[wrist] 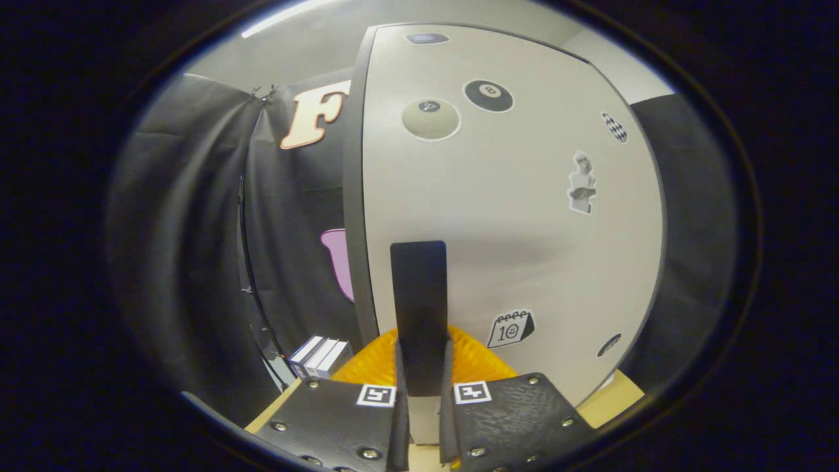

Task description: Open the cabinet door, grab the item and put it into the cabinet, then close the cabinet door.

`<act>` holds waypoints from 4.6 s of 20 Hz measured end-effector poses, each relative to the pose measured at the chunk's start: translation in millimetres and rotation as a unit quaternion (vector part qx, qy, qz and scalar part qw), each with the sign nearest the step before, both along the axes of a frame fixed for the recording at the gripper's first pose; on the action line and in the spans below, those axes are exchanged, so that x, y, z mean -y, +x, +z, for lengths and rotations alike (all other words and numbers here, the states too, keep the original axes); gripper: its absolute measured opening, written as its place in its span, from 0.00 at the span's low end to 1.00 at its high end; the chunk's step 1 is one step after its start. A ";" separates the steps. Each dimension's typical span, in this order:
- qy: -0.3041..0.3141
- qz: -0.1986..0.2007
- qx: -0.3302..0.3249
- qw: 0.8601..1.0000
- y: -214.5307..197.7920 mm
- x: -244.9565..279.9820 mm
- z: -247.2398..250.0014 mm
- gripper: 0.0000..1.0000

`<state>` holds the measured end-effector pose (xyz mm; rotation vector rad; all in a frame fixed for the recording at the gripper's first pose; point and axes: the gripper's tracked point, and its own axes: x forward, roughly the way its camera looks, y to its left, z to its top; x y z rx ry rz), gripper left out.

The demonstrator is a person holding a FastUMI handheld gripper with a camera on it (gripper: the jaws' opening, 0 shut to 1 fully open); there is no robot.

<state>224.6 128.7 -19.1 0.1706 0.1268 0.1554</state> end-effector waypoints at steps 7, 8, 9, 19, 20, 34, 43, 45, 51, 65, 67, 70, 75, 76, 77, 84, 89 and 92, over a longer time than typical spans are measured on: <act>0.009 -0.011 0.007 1.000 -35.2 10.0 3.3 0.18; 0.009 -0.013 0.007 1.000 -43.2 12.9 4.6 0.18; 0.009 -0.015 0.007 1.000 -53.3 17.1 7.5 0.18; 0.018 -0.041 0.004 0.999 -136.1 88.4 7.9 0.18; 0.017 -0.043 0.002 0.999 -143.2 97.2 7.1 0.18; 0.014 -0.111 -0.013 0.994 -205.0 206.0 1.2 0.17; 0.008 -0.141 -0.020 0.990 -216.6 251.7 -0.9 0.17; 0.004 -0.145 -0.019 0.989 -219.3 262.6 -2.1 0.16; -0.002 -0.161 -0.012 0.987 -226.0 304.0 0.7 0.16; 0.012 -0.212 -0.030 0.977 -247.1 383.0 -10.1 0.15; 0.005 -0.224 -0.037 0.974 -249.3 387.2 -15.0 0.15; -0.001 -0.243 -0.044 0.969 -254.8 390.8 -21.3 0.15; -0.029 -0.262 -0.044 0.964 -268.9 395.6 -23.3 0.15; -0.027 -0.259 -0.044 0.965 -269.7 390.9 -23.1 0.15; -0.028 -0.256 -0.045 0.965 -270.0 388.7 -23.7 0.15; -0.007 -0.208 -0.028 0.978 -270.5 332.3 -13.1 0.15; -0.022 -0.147 -0.042 0.988 -260.7 270.6 -38.2 0.34; -0.011 -0.116 -0.062 0.991 -256.0 233.2 -65.1 0.58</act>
